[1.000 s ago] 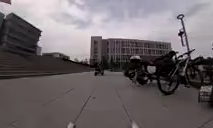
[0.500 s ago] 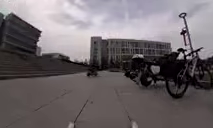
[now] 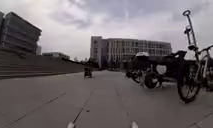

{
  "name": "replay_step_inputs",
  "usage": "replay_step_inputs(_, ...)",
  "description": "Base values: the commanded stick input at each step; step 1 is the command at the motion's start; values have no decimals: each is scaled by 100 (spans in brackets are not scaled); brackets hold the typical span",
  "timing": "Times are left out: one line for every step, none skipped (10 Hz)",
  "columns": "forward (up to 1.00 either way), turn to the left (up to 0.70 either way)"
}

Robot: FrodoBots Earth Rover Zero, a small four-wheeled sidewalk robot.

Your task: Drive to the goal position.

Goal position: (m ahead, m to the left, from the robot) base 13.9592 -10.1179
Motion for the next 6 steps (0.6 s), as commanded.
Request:
replay_step_inputs(70,0)
replay_step_inputs(70,0)
replay_step_inputs(70,0)
replay_step_inputs(70,0)
replay_step_inputs(70,0)
replay_step_inputs(70,0)
